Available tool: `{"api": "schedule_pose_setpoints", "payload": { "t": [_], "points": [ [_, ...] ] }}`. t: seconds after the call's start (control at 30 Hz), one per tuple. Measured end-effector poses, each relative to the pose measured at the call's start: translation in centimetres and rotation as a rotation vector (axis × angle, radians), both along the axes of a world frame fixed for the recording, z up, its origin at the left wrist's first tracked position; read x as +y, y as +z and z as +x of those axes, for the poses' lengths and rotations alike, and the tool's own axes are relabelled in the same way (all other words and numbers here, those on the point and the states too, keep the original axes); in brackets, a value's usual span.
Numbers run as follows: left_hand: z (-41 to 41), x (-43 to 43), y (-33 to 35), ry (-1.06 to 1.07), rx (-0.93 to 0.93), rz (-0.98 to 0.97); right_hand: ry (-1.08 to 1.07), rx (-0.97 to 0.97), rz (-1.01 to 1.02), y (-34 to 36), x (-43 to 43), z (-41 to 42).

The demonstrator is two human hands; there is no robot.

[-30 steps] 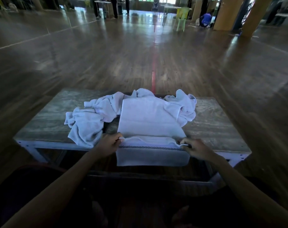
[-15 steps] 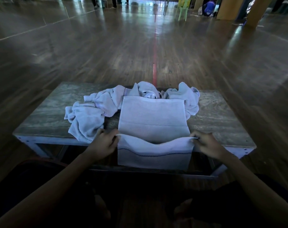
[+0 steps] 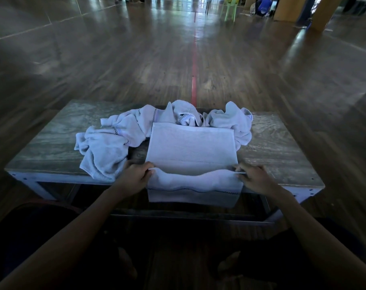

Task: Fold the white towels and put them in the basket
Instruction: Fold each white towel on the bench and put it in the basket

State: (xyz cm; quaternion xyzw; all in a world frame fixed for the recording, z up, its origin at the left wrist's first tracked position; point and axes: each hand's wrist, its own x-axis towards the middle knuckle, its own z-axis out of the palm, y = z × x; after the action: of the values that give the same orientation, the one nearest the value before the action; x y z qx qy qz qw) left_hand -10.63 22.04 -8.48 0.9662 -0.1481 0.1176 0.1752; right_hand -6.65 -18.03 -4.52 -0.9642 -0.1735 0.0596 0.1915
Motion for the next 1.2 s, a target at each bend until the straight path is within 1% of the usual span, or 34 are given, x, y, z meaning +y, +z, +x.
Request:
{"api": "schedule_pose_setpoints", "payload": {
  "t": [0.13, 0.2, 0.3, 0.4, 0.47, 0.57, 0.73, 0.8, 0.87, 1.0, 1.2],
  "points": [
    [-2.5, -0.7, 0.7, 0.026, -0.104, 0.111, 0.057, 0.005, 0.008, 0.1, -0.8, -1.7],
    [-3.0, -1.1, 1.4, 0.037, -0.104, 0.097, 0.068, 0.032, 0.111, 0.2, -1.3, -2.0],
    [-2.5, -1.6, 3.5, 0.092, -0.153, -0.019, 0.041, 0.048, 0.288, 2.3, -1.8, -1.7],
    [-0.6, -1.7, 5.8, 0.168, -0.212, -0.188, 0.007, 0.009, 0.479, 5.1, -1.6, -0.7],
    [1.4, -1.5, 6.5, 0.188, -0.21, -0.271, -0.032, -0.043, 0.524, 5.9, -1.2, 0.9],
    [4.6, -1.6, 6.2, 0.18, -0.116, -0.324, -0.105, -0.069, 0.487, 5.3, -0.2, 4.1],
    [8.1, -2.2, 4.0, 0.276, 0.065, -0.273, -0.225, -0.069, 0.322, 2.6, 0.6, 8.9],
    [8.7, -2.4, 3.3, 0.297, 0.06, -0.266, -0.223, -0.091, 0.248, 1.9, 0.6, 9.9],
    [9.0, -2.8, 2.9, 0.314, 0.002, -0.235, -0.22, -0.1, 0.198, 1.4, 0.6, 10.7],
    [9.9, -2.9, 2.3, 0.396, -0.054, -0.228, -0.186, -0.152, 0.173, 1.0, 1.1, 11.8],
    [11.1, -2.6, 1.4, 0.38, -0.023, -0.22, -0.138, -0.172, 0.107, -0.2, 1.5, 12.8]
  ]
}}
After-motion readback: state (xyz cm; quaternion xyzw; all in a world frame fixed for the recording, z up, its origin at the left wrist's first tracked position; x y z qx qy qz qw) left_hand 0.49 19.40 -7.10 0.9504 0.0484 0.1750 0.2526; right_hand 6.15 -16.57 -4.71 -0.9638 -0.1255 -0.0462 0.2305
